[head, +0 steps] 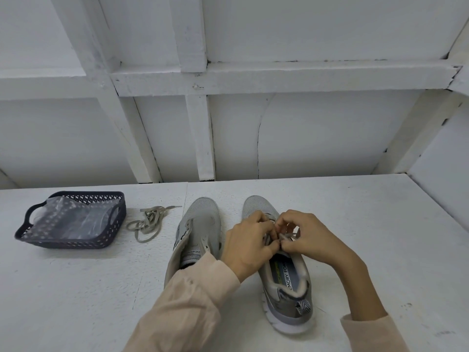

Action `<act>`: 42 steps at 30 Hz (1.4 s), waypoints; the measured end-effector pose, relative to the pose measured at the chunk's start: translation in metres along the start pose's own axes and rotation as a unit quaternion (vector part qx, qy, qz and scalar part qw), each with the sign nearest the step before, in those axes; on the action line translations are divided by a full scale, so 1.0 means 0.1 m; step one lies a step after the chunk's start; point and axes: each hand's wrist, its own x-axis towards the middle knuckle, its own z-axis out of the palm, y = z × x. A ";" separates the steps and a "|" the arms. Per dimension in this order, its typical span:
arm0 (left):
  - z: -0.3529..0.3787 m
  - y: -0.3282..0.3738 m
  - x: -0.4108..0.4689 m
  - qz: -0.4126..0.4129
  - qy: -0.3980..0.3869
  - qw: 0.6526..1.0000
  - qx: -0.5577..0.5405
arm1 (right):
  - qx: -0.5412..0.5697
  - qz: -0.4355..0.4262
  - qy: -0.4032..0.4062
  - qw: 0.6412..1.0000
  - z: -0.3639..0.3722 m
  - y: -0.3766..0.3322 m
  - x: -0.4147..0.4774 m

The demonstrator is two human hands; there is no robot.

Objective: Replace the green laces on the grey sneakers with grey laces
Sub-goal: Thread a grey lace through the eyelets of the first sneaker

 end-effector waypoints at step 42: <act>-0.19 -0.29 -0.01 -0.061 0.017 0.961 -0.271 | 0.011 -0.124 0.116 0.985 0.28 0.13 0.04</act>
